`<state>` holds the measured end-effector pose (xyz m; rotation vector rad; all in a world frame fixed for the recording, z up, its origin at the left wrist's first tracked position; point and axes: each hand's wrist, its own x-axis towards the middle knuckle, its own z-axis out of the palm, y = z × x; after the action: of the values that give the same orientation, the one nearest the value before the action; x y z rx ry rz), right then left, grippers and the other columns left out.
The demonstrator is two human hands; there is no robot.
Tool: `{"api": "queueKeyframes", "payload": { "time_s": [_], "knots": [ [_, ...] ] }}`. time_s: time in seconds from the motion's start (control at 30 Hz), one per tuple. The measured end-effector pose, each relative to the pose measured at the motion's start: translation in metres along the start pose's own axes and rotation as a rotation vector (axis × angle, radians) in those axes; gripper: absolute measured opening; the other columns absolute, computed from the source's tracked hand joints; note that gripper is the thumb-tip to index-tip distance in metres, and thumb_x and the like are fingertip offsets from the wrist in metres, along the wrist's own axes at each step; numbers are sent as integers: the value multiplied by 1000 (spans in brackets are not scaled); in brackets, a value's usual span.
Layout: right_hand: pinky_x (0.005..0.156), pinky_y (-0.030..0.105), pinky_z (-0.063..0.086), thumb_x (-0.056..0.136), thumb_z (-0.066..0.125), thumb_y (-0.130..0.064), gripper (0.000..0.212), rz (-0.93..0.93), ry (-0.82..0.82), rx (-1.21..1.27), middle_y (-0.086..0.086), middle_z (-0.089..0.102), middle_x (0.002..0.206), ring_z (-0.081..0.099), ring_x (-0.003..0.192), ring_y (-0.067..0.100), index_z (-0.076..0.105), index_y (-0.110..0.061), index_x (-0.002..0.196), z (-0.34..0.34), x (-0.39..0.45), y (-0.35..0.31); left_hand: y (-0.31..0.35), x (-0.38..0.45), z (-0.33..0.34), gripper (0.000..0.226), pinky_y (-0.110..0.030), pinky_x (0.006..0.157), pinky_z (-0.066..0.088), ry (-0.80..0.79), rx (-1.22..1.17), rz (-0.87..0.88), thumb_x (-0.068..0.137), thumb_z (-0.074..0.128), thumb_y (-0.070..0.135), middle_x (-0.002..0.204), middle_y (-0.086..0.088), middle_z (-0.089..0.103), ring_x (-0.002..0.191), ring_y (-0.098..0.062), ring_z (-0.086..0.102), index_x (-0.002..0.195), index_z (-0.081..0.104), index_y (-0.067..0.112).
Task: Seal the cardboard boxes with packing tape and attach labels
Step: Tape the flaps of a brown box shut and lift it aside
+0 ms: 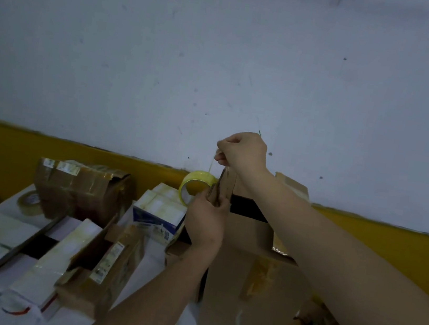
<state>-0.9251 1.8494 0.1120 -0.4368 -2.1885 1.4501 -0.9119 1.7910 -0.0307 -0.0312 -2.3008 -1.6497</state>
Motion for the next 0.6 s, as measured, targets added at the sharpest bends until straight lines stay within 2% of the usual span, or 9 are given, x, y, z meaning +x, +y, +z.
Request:
{"api": "queueKeyframes", "payload": {
  "time_s": [0.13,0.23,0.37,0.5,0.6],
  "knots": [
    [73,41,63,86,65,-1,18,29,-30,61,11,72,64,74,68,25,70,-3,69,8,5,-4,3,1,1,19,-21,43,26,53,5,-5,88,68,30,59,6,55,50,-3,46,77,62,16],
    [76,42,62,86,66,-7,22,30,-74,35,5,72,62,74,66,21,71,-9,65,21,10,-5,3,5,-2,21,-21,45,31,81,-47,-41,89,68,38,59,8,59,52,-4,51,76,65,22],
    [74,41,63,87,65,-7,23,4,-135,6,9,73,64,74,67,22,71,-8,66,40,8,-8,-5,12,-6,16,-21,53,38,102,-150,-130,92,68,37,70,11,64,59,-1,52,79,65,26],
    [74,43,63,88,66,-7,21,46,-179,-15,8,72,63,74,66,23,71,-6,67,52,7,5,-24,25,-11,21,-27,61,43,126,-215,-221,94,69,32,81,0,67,72,-15,57,89,72,11],
    [66,31,63,90,67,-4,18,106,-182,3,8,69,61,69,55,12,70,0,73,55,2,20,-40,31,-13,27,-27,66,47,62,-307,-279,94,68,30,89,-6,73,80,-20,63,96,73,4]
  ]
}}
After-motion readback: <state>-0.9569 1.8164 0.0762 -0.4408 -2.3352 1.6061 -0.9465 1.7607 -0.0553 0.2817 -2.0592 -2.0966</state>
